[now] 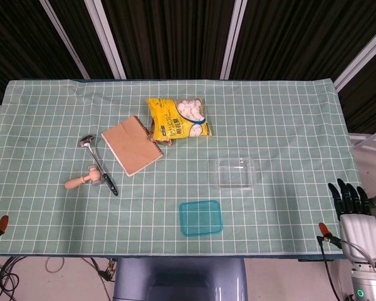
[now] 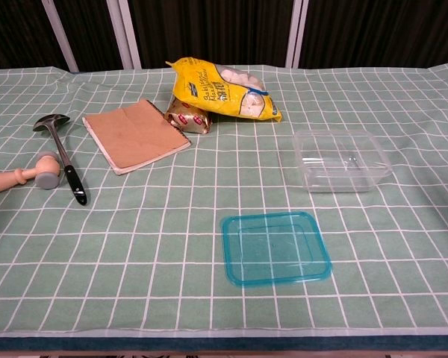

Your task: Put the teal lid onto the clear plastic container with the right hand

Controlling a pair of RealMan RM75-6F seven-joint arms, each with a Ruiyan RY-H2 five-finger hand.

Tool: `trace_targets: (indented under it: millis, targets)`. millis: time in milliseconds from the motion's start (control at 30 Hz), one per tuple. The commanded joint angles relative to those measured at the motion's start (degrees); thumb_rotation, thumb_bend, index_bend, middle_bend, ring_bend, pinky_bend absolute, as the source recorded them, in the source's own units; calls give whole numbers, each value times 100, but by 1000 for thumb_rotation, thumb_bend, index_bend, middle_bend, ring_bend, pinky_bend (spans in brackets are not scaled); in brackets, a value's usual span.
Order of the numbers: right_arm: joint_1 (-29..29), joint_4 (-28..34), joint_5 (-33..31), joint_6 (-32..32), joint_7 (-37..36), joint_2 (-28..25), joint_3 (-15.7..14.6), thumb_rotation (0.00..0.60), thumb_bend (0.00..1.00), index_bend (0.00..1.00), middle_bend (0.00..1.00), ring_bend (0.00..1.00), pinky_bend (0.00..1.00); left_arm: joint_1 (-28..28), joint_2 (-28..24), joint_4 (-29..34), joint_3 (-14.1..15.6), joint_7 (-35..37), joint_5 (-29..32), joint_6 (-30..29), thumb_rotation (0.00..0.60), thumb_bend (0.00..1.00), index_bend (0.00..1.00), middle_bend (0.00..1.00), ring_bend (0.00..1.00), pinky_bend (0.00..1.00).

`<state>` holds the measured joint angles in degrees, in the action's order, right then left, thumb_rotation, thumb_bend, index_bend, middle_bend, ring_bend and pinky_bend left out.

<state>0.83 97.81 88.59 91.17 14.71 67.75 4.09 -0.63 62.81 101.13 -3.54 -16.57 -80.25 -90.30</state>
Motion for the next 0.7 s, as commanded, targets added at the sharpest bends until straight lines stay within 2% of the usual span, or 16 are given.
trace_targets:
  millis: [33,700]
  targets:
    - [-11,43,-24,-4,35,-16,-1,600,266,0,0,0,0,-1,6,-2,18,-23,-30,-3,600,321,76,0,0,0]
    - [-19,281,37,-85,-193,-200,-74,600,244,0,0,0,0,-29,12,2,26,-29,-98,-83,600,321,76,0,0,0]
